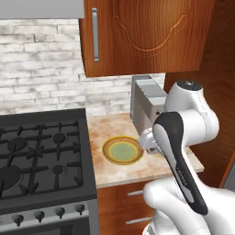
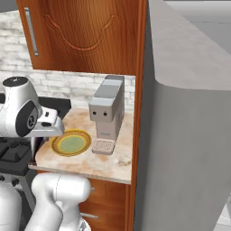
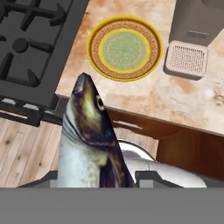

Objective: Place the fish on the counter behind the older fish on the same shelf of the fridge to maintain FIFO order. Close the fridge door when finished.

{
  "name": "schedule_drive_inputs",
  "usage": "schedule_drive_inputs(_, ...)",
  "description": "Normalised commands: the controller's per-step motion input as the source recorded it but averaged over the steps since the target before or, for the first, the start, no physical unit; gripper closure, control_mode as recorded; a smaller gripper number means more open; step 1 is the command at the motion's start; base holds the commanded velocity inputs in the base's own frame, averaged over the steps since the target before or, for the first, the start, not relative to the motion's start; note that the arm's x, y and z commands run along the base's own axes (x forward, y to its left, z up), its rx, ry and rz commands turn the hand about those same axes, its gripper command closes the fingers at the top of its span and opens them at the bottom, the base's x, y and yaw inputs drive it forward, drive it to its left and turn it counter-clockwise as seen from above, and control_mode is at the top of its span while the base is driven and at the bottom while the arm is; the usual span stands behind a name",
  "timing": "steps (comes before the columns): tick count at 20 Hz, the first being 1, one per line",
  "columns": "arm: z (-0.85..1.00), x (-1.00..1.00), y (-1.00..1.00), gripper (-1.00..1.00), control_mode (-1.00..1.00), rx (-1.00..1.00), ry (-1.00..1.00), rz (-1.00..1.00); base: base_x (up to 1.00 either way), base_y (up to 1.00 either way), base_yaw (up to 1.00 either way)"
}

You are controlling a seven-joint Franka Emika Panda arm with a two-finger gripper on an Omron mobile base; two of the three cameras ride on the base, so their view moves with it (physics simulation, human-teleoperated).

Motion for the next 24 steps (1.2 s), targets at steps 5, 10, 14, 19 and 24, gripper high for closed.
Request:
schedule_drive_inputs(5, 0.0, 0.0, 0.0, 1.0, 1.0, 0.0, 0.0, 0.0, -1.0, 0.19, -0.13)
schedule_drive_inputs(10, 0.0, 0.0, 0.0, 1.0, 1.0, 0.0, 0.0, 0.0, -0.9, 0.45, -0.22)
schedule_drive_inputs(14, 0.0, 0.0, 0.0, 1.0, 1.0, 0.0, 0.0, 0.0, -0.81, 0.62, -0.24)
schedule_drive_inputs(19, 0.0, 0.0, 0.0, 1.0, 1.0, 0.0, 0.0, 0.0, -0.97, 0.08, -0.33)
schedule_drive_inputs(24, 0.0, 0.0, 0.0, 1.0, 1.0, 0.0, 0.0, 0.0, -1.0, -0.04, -0.45)
